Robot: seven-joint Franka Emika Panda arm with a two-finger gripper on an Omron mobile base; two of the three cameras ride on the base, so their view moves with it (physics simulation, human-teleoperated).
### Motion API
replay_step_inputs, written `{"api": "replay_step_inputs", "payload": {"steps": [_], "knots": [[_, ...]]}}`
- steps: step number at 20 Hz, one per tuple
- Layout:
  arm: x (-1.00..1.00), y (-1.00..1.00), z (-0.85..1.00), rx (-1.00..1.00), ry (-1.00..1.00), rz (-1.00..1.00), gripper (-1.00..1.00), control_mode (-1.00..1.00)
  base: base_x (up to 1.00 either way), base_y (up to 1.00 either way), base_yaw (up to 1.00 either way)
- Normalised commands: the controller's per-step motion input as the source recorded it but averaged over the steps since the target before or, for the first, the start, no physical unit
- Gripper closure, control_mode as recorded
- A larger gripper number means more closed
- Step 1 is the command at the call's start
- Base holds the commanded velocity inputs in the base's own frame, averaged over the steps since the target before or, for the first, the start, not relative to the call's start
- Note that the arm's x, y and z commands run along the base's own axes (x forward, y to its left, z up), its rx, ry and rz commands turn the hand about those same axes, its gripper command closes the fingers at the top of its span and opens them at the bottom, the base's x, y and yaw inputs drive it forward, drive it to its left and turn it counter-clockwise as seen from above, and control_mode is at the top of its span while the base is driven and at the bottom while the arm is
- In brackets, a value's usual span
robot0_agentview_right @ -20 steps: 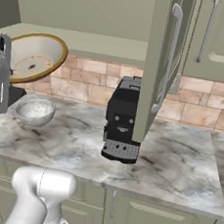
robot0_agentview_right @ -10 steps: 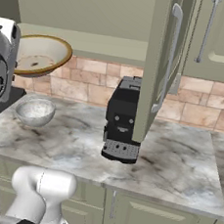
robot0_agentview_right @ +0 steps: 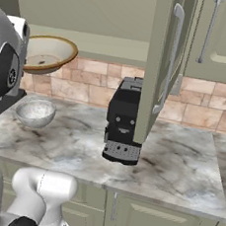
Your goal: Open the cabinet. Pick the bowls from the counter and place them in the cabinet. Then close the cabinet.
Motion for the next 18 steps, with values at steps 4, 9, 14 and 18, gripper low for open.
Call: {"api": "replay_step_inputs", "payload": {"steps": [4,9,14,18], "knots": [[0.36,0.00,0.00,0.00,-0.03,0.00,1.00,-1.00,0.00,0.00,0.00],[0.39,0.00,0.00,0.00,-0.09,0.00,1.00,-1.00,0.00,0.00,0.00],[0.28,0.03,0.01,0.00,-0.05,0.00,1.00,-1.00,0.00,0.00,0.00],[0.26,0.01,0.09,0.00,0.00,0.00,1.00,-1.00,0.00,0.00,0.00]]}}
